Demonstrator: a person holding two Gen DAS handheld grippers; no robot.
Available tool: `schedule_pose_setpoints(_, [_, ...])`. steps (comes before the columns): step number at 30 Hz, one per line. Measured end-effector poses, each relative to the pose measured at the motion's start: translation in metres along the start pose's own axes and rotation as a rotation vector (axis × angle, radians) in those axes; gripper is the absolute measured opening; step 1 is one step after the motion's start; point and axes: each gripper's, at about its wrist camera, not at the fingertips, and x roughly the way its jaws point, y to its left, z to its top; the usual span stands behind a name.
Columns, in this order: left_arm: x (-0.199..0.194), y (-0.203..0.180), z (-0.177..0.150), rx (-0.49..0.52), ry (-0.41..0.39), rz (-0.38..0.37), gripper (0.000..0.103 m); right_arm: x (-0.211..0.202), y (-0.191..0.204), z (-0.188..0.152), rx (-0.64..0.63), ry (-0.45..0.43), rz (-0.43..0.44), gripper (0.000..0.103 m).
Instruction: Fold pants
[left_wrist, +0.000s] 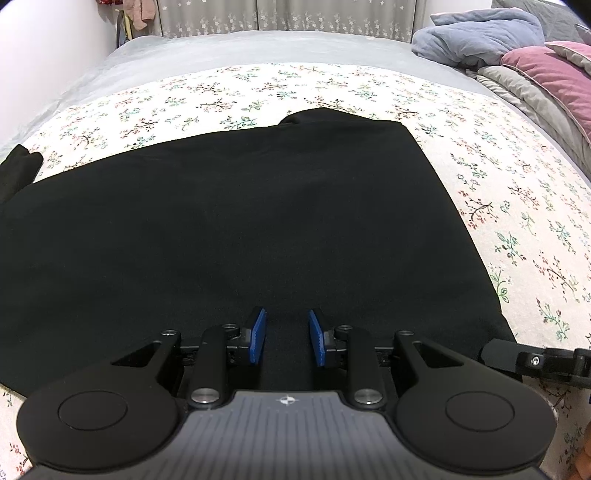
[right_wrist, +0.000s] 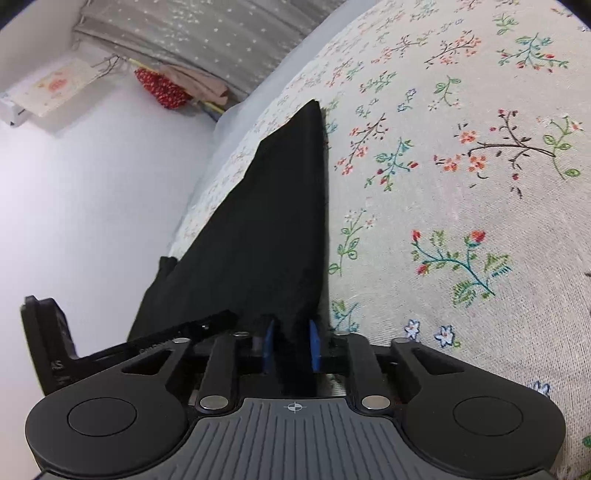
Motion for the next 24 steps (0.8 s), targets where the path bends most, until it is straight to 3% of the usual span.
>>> schedule_pose_setpoints(7, [0.001, 0.005, 0.011, -0.015, 0.032, -0.014, 0.046, -0.002, 0.007, 0.0, -0.003, -0.002, -0.034, 0.005])
schedule_pose_setpoints(11, [-0.007, 0.003, 0.021, -0.016, -0.016, -0.015, 0.05, -0.003, 0.012, 0.001, -0.019, -0.007, -0.045, 0.004])
schedule_pose_setpoints(16, [-0.007, -0.017, 0.035, -0.035, -0.018, -0.135, 0.051, 0.001, 0.013, -0.001, -0.04, -0.009, -0.056, 0.004])
schedule_pose_setpoints(19, [-0.006, -0.044, 0.048, 0.05, -0.025, -0.135, 0.051, 0.002, 0.022, -0.004, -0.108, -0.026, -0.078, 0.004])
schedule_pose_setpoints(24, [0.016, -0.093, 0.078, 0.161, 0.053, -0.109, 0.052, 0.007, 0.035, -0.013, -0.228, -0.06, -0.119, 0.004])
